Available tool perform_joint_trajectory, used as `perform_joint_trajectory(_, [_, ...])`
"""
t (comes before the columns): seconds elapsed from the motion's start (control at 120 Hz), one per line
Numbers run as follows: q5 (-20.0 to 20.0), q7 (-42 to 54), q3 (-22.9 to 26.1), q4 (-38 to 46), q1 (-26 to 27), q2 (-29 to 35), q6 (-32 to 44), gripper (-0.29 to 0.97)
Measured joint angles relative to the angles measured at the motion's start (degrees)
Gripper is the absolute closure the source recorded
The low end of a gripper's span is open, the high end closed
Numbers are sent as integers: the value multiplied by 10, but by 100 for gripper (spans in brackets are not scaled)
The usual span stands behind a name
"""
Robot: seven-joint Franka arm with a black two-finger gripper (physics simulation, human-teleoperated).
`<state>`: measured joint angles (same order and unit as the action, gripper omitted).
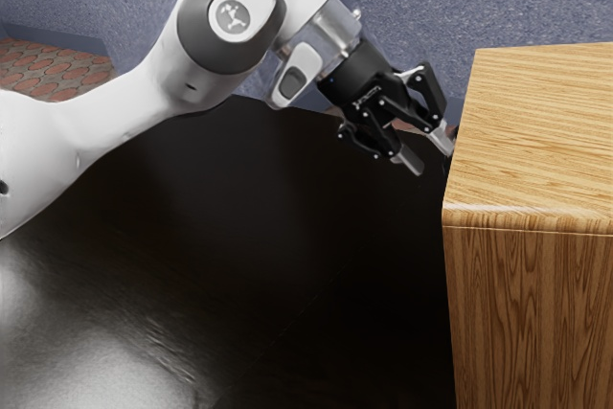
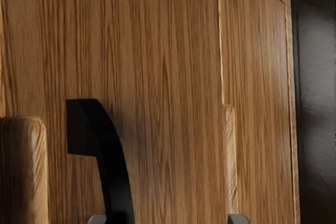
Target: Pull the drawer handle with one arm to open the drawer
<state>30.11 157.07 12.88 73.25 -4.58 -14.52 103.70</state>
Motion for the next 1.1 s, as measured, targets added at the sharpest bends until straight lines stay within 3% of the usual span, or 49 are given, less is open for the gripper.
perform_joint_trajectory(0.242, [2,7,-7,27,-4,9,3,51])
perform_joint_trajectory(0.408, [-3,8,-14,76,-41,58,3,68])
perform_joint_trajectory(0.575, [-3,10,-8,114,-78,88,4,67])
perform_joint_trajectory(1.1, [4,13,-21,159,-124,137,2,73])
